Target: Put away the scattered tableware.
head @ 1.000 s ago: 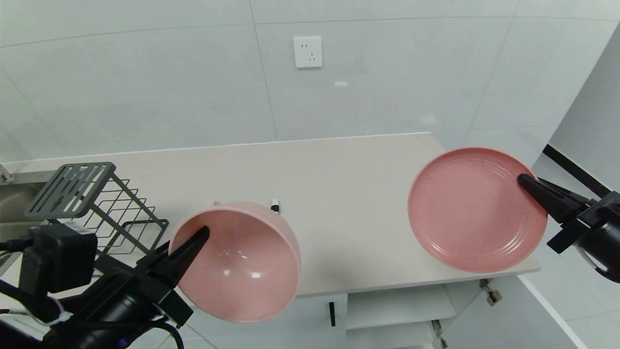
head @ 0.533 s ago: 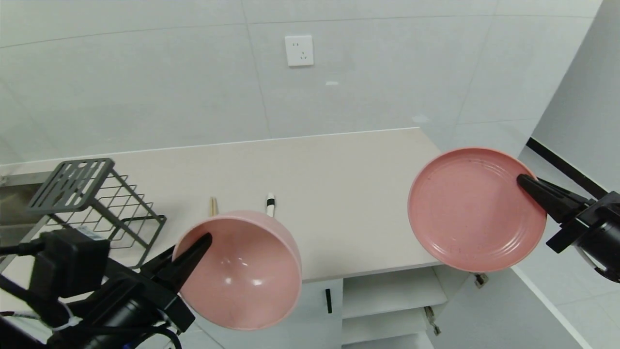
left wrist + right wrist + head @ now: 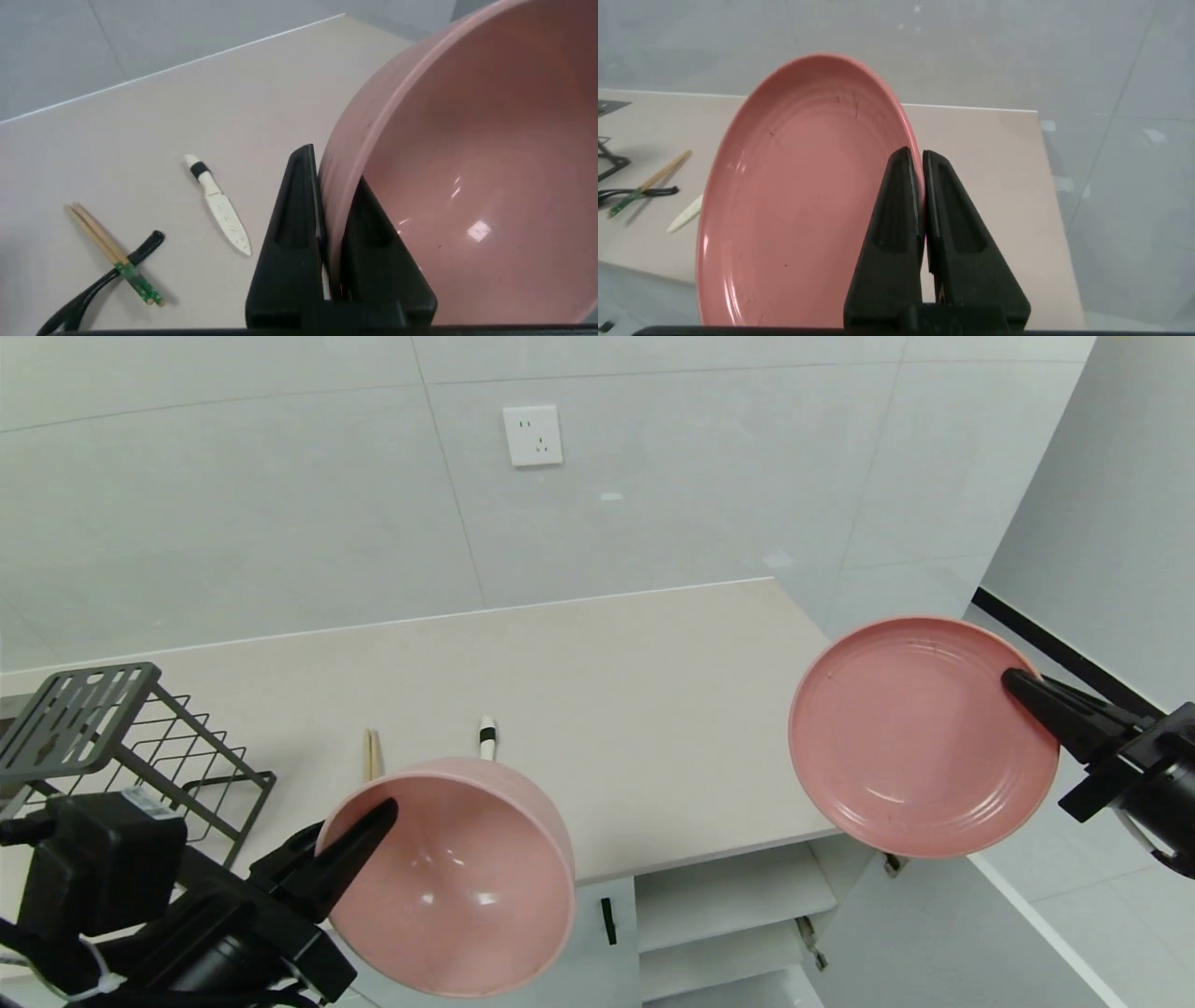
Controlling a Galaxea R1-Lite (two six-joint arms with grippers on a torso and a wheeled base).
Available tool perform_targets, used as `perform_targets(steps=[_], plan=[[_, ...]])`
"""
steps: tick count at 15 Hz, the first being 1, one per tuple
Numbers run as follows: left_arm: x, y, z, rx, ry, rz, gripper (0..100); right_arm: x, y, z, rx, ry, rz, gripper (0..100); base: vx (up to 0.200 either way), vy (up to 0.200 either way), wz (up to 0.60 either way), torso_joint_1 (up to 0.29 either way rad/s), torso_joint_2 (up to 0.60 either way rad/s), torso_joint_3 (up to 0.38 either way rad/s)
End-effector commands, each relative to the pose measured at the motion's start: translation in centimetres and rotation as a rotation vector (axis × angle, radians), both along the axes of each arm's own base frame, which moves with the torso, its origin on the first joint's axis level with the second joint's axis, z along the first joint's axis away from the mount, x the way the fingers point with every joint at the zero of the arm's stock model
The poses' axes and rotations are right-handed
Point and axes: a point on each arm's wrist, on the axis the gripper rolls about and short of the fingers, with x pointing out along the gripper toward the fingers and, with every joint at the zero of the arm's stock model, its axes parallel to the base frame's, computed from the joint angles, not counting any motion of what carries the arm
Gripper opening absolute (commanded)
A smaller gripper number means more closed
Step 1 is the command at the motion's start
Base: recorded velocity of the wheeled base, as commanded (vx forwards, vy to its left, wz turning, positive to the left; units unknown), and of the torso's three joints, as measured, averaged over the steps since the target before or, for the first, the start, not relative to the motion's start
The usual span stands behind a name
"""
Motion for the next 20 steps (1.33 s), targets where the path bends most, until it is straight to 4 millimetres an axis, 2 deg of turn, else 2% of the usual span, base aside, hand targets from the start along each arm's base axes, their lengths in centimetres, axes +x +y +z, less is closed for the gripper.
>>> perform_targets(steps=[1, 4, 9, 12, 17, 20], plan=[[-0.14, 0.09, 0.15, -0.007, -0.008, 0.0, 0, -0.01, -0.01, 0.02, 0.0, -0.002, 0.0, 0, -0.2, 0.0, 0.0, -0.002, 0.0, -0.002], [-0.17, 0.11, 0.19, -0.011, -0.01, 0.0, 0, -0.01, -0.01, 0.02, 0.0, -0.002, 0.0, 0, -0.2, 0.0, 0.0, -0.019, 0.03, 0.017], [-0.17, 0.11, 0.18, -0.011, -0.008, -0.001, 0, -0.03, -0.02, 0.05, 0.001, -0.003, 0.0, 0, -0.2, 0.0, 0.0, -0.178, 0.34, 0.166], [-0.17, 0.11, 0.18, -0.011, -0.008, -0.001, 0, -0.13, -0.04, 0.11, 0.001, -0.006, 0.0, 0, 0.0, 0.0, 0.0, -0.17, 0.35, 0.167], [-0.15, 0.1, 0.14, -0.009, -0.005, -0.001, 0, -0.12, -0.04, 0.04, 0.001, -0.003, 0.0, 0, 0.0, 0.0, 0.0, -0.022, 0.04, 0.026], [-0.25, 0.17, -0.01, 0.002, 0.009, 0.0, 0, -0.16, -0.04, -0.02, 0.0, 0.0, 0.0, 0, 0.0, 0.0, 0.0, -0.183, 0.36, 0.178]])
